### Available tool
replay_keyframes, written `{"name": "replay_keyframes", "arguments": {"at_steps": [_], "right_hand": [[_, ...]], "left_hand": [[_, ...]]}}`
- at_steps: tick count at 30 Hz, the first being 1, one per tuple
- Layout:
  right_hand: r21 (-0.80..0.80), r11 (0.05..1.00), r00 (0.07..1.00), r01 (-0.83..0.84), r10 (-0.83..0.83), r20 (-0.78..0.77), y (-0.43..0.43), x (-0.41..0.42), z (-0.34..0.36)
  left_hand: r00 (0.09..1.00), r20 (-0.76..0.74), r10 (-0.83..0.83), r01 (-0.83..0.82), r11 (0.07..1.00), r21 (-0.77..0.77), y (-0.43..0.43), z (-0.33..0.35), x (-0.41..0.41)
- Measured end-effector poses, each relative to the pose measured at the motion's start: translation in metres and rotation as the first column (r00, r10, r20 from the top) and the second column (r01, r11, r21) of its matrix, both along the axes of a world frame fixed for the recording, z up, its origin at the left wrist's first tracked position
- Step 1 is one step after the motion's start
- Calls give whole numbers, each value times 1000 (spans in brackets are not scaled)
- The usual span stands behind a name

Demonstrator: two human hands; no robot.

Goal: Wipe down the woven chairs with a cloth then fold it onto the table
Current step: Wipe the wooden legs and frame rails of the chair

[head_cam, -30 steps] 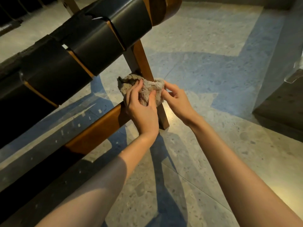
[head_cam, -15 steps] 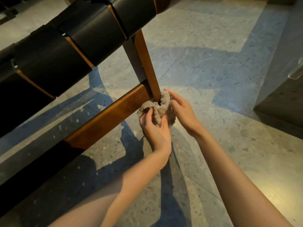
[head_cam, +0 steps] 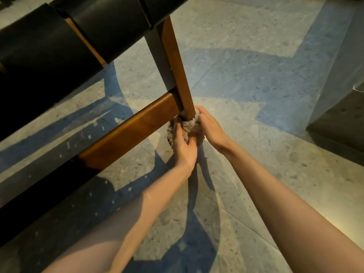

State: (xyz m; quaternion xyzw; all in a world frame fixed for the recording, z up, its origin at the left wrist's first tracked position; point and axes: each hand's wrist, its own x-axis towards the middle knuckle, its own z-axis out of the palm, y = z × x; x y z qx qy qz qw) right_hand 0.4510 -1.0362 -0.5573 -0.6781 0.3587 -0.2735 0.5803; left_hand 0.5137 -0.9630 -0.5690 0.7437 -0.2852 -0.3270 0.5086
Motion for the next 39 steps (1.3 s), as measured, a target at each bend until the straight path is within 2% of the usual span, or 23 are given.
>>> {"name": "replay_keyframes", "arguments": {"at_steps": [2, 5, 11, 14, 19, 23, 25, 27, 28, 30, 32, 33, 36, 39], "right_hand": [[42, 999, 999, -3, 5, -47, 5, -4, -14], [68, 997, 997, 31, -25, -76, 13, -7, -23], [-56, 980, 973, 189, -194, -123, 31, -31, -12], [-32, 984, 982, 176, -177, -66, 48, -45, 4], [-42, 991, 991, 127, -128, -25, 77, -39, 38], [-163, 984, 983, 71, -97, -155, 94, -24, 53], [-291, 957, 962, 6, -85, -260, 101, -13, 57], [-344, 937, 936, -69, -59, -347, 112, 0, 63], [-321, 940, 935, -117, -5, -353, 114, 1, 66], [-202, 938, 925, -282, 209, -318, 125, 6, 75], [-126, 878, 847, -461, 393, -359, 143, 15, 87], [-162, 850, 815, -501, 401, -418, 151, 20, 86], [-466, 788, 834, -403, 107, -541, 174, 39, 82], [-630, 717, 854, -297, -96, -511, 185, 49, 90]], "left_hand": [[999, -42, -35, 39, 995, 97, 2, -9, 2], [999, 6, -46, 44, 980, 196, 5, -16, 6], [985, 93, -143, 129, 981, 146, 37, -5, 9], [973, 108, -203, 189, 974, 124, 58, 8, 18], [953, 158, -260, 271, 961, -50, 103, 50, 40], [938, 207, -279, 302, 949, -91, 135, 89, 66], [964, 128, -231, 245, 964, -105, 154, 104, 81], [978, -50, -203, 195, 973, -125, 174, 115, 96], [962, -172, -210, 185, 971, -148, 179, 118, 100], [914, -344, -215, 159, 970, -185, 193, 123, 109], [883, -415, -219, 142, 968, -207, 206, 124, 118], [869, -435, -235, 150, 963, -222, 212, 124, 121], [861, -415, -295, 187, 941, -282, 231, 124, 130], [960, -192, -202, 144, 949, -281, 252, 123, 136]]}}
